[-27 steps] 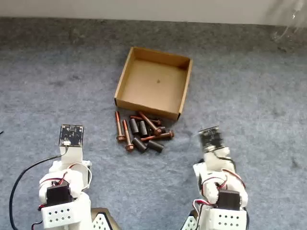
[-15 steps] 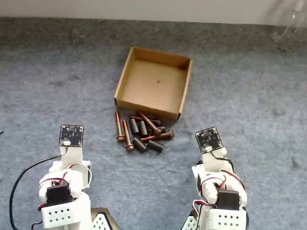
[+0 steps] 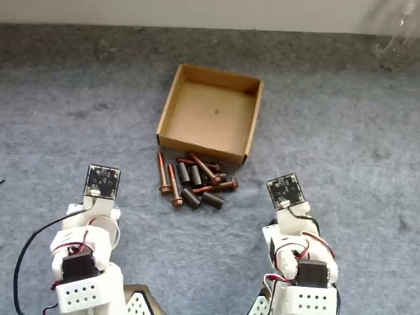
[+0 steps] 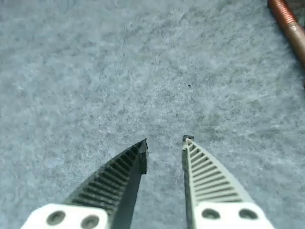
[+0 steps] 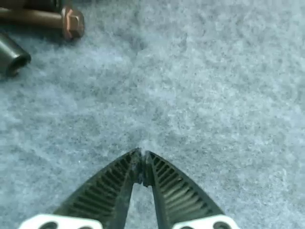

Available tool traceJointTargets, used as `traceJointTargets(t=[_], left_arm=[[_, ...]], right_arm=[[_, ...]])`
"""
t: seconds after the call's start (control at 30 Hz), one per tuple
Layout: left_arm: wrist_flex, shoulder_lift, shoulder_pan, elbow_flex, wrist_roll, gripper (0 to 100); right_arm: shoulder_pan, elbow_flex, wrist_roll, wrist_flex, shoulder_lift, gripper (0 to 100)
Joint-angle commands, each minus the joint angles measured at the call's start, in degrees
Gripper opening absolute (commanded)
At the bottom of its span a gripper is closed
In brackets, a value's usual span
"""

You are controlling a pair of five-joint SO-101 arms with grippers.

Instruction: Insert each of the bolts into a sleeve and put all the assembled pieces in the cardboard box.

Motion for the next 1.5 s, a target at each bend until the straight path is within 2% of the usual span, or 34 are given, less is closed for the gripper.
traceJointTargets(t=[0.0, 0.13, 0.27, 0.4, 0.5, 0.63, 0.77, 0.93, 1.13, 1.3, 1.47], left_arm=[[-4.3, -0.2, -1.4, -2.4, -2.7, 12], [-1.3, 0.5, 0.0, -9.8, -3.3, 12], [6.2, 1.1, 4.6, -17.2, -6.2, 12], [10.7, 9.7, 9.2, -24.3, -6.2, 12], [10.7, 21.1, 11.3, -27.8, -5.1, 12], [8.6, 32.2, 11.4, -28.8, 0.8, 12], [4.0, 34.0, 11.4, -24.8, 1.1, 12], [0.1, 32.7, 11.4, -18.9, 1.1, 12], [-0.1, 31.9, 11.6, -19.3, 1.1, 12], [-0.2, 32.7, 11.7, -20.7, 1.2, 17], [-0.3, 33.2, 11.6, -20.2, 2.5, 16]], right_arm=[[-0.3, 6.0, 0.6, -1.0, -0.7, 0.4], [-0.3, 6.0, 0.6, -1.0, -0.6, 0.4], [-0.3, 6.0, 0.6, -1.0, -0.6, 0.4], [-0.2, 6.0, 0.6, -1.8, -0.7, 0.4], [-0.1, 6.0, 0.5, -5.1, -0.7, 0.4], [-0.1, 6.0, 0.5, -11.9, -0.7, 0.4], [-0.4, 5.0, 0.5, -14.2, -0.2, 0.4], [-0.6, -3.1, 0.3, -12.4, 2.0, 0.4], [-5.0, -14.6, 0.1, -11.6, 20.9, 0.4], [-12.5, -24.9, -2.5, -11.6, 41.5, 0.5], [-22.1, -33.5, -2.6, -11.6, 55.3, 8.8]])
